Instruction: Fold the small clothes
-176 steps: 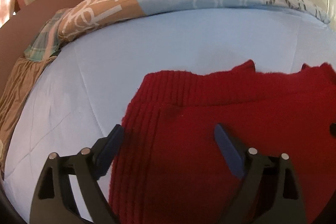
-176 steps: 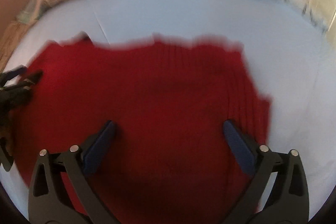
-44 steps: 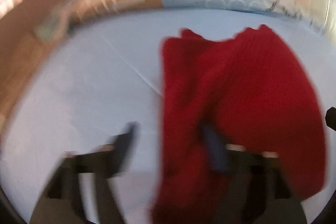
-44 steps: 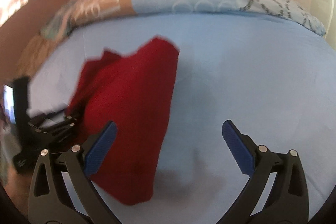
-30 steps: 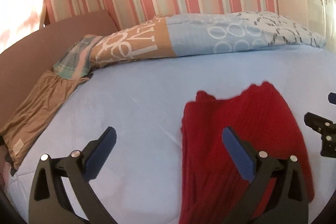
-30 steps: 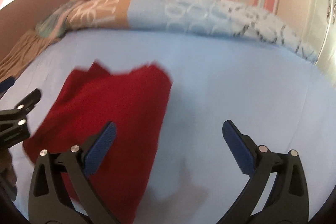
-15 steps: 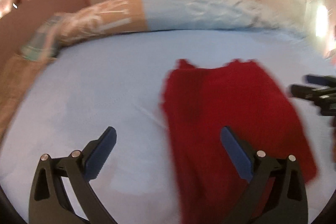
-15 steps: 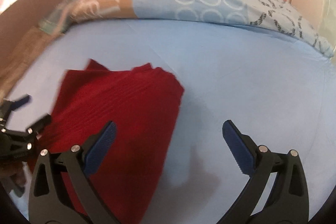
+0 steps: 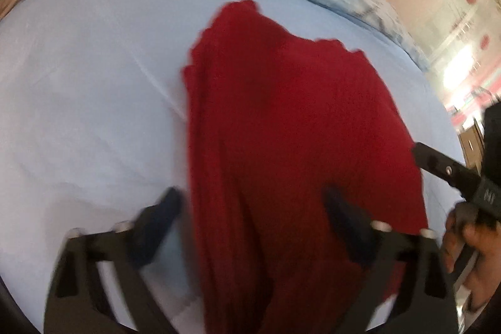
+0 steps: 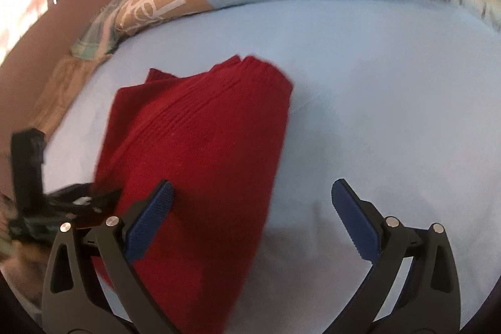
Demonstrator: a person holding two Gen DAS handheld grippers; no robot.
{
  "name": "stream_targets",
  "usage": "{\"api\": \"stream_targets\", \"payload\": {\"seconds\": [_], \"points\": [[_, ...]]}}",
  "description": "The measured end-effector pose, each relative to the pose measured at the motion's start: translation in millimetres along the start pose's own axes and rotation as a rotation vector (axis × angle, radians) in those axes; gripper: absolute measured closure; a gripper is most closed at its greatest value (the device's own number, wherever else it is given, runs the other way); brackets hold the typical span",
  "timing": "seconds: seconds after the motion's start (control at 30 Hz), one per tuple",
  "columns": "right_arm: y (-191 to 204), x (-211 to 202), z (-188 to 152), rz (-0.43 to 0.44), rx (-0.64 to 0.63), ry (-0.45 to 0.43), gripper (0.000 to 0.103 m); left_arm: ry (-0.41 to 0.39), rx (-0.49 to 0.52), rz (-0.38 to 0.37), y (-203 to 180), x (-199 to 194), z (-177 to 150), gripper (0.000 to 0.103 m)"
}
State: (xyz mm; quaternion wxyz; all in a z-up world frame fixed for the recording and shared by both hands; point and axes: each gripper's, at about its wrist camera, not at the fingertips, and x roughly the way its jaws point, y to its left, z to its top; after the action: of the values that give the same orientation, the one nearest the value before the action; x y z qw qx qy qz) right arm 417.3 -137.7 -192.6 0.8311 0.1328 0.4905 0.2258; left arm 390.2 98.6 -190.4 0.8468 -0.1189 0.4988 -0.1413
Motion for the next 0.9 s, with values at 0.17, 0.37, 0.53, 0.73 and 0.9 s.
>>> {"api": "stream_targets", "payload": {"seconds": [0.17, 0.37, 0.53, 0.73, 0.9], "points": [[13.1, 35.3, -18.4, 0.076, -0.001, 0.141, 0.02, 0.01, 0.016, 0.024, -9.1, -1.7, 3.5, 0.04], [15.9, 15.1, -20.1, 0.102, -0.003, 0.058, 0.059, -0.02, 0.042, 0.079, -25.7, -10.1, 4.1, 0.057], [32.7, -22.0, -17.4, 0.008, -0.102, -0.034, 0.063, -0.057, 0.084, 0.113, -59.5, -19.7, 4.6, 0.062], [9.3, -115.0, -33.8, -0.051, -0.165, -0.161, 0.063, -0.146, 0.132, 0.058, -145.3, -50.2, -7.2, 0.063], [-59.1, -203.5, -64.5, -0.13, -0.147, -0.2, 0.063, -0.157, 0.179, -0.002, -248.8, -43.3, -33.2, 0.063]]}}
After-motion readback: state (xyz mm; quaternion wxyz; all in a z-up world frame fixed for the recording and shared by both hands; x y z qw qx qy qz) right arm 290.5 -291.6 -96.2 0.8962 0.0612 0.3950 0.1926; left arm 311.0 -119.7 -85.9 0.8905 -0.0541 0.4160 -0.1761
